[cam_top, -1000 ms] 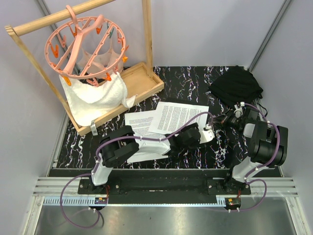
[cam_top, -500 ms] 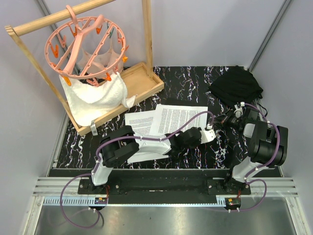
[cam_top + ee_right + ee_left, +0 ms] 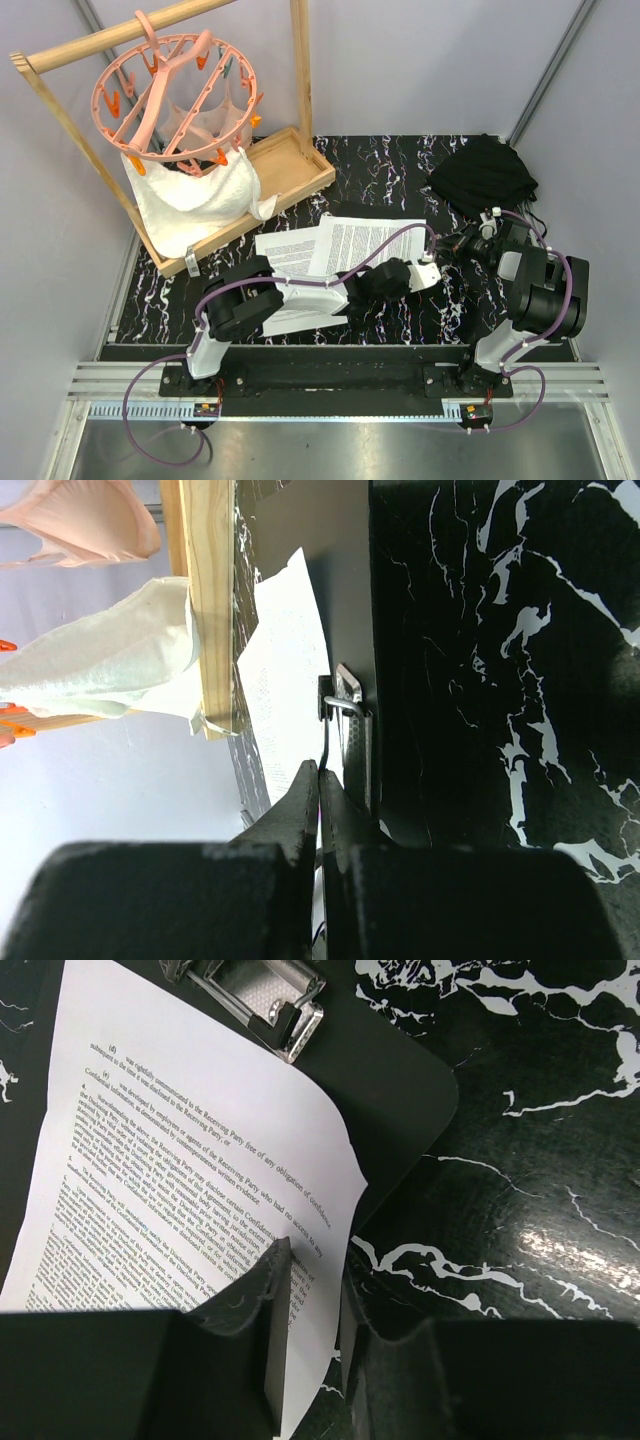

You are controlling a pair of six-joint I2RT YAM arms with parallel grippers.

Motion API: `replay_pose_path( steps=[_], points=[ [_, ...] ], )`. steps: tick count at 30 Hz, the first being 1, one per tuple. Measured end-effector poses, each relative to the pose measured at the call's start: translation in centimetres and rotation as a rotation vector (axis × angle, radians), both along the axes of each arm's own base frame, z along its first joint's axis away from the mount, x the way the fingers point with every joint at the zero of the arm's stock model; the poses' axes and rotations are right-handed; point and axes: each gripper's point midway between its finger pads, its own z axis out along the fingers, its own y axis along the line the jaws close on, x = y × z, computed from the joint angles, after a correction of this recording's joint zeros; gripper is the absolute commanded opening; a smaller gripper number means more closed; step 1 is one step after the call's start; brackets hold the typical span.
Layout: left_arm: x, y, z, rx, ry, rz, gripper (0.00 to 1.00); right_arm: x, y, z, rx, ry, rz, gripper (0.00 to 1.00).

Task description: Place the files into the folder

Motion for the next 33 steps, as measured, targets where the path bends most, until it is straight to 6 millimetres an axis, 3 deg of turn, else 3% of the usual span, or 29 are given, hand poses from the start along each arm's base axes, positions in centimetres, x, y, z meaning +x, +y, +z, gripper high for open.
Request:
replay_pose_path(
  steps=[9,20,33],
  points=[
    [-0.1,0.3,1.4,-0.05,-0.01,0.006,0.13,0.0,0.1,-0.2,0.016,0.021,-0.005,0.0],
    [0.1,0.5,1.2,-0.076,-0.015,0.033,0.0,0.1,0.0,0.0,0.016,0.019,-0.005,0.0],
    [0.6,1.1,0.9,-0.085,-0.013,0.072,0.0,0.2,0.0,0.0,0.019,0.024,-0.009,0.0]
  ],
)
